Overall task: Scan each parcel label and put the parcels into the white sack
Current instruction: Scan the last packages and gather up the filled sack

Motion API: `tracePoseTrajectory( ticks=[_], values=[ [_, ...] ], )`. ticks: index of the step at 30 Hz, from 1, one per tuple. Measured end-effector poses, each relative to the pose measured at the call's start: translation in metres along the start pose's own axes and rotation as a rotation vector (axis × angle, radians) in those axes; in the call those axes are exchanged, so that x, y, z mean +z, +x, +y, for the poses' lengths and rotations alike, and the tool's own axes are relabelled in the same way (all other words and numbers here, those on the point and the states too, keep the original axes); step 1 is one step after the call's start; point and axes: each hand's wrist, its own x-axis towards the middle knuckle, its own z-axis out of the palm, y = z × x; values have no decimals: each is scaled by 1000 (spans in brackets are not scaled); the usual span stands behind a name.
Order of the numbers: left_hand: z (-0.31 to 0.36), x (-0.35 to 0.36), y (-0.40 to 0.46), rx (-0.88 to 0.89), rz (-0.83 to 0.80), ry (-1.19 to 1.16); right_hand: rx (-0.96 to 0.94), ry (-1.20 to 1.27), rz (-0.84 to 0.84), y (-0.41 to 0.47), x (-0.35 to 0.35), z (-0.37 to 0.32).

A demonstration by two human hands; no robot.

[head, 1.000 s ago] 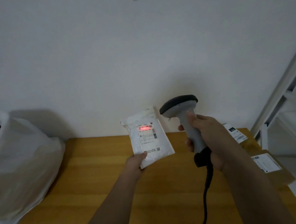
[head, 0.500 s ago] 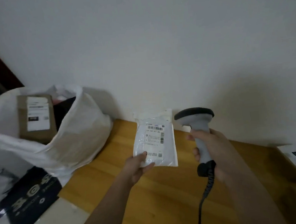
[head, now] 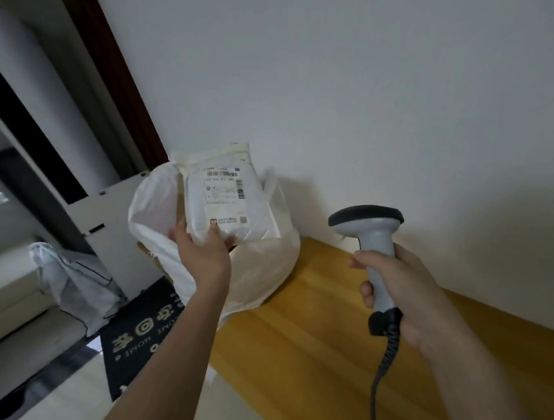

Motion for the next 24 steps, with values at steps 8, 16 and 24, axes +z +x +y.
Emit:
tracePoseTrajectory(
  ticks=[8,16,24],
  values=[
    [-4,-2,161,119,-35,168,0,25,41,72,103,6],
    [-42,13,236,447,-587,1186,88,58,142,140,172,33],
    [-59,30,237,189,-1225,1584,124,75,155,167,192,46]
  ],
)
